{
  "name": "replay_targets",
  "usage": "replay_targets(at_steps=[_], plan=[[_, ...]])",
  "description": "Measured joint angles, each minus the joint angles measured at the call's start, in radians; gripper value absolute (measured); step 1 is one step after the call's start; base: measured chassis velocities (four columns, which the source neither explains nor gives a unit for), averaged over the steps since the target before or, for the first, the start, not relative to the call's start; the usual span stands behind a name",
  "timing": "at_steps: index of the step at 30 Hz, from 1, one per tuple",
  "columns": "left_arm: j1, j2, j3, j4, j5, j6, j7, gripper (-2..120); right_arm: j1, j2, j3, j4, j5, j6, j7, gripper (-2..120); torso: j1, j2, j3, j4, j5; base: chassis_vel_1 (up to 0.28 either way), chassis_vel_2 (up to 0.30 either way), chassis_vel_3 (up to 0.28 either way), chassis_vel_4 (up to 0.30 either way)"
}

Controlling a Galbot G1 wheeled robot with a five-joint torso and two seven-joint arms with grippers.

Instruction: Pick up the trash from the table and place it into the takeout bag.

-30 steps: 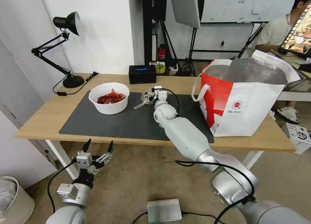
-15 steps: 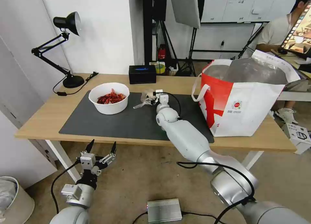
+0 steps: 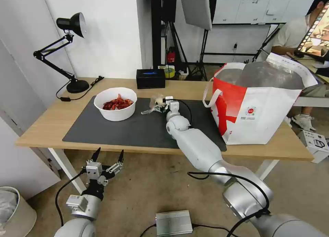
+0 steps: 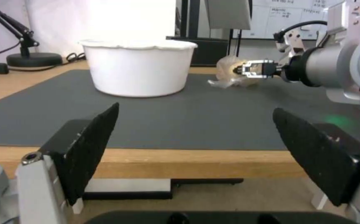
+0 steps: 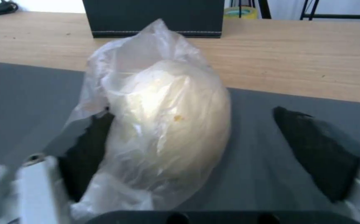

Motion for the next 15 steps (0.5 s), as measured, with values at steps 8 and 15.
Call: replay_targets(at_steps=[8, 15], plan=[[-0.001, -0.001, 0.001, 0.001, 0.000, 0.000, 0.000, 100, -0.010, 0.000, 0.007, -0.004, 0.000, 0.000, -0.004, 61, 0.000, 0.000, 0.000, 0.0000, 0.0000, 0.000, 0.000, 0.000, 0.000], [-0.002, -0.002, 0.000, 0.005, 0.000, 0.000, -0.001, 100, -0.015, 0.000, 0.013, -0.004, -0.004, 0.000, -0.005, 37, 0.000, 0.000, 0.000, 0.0000, 0.0000, 0.000, 0.000, 0.000, 0.000]])
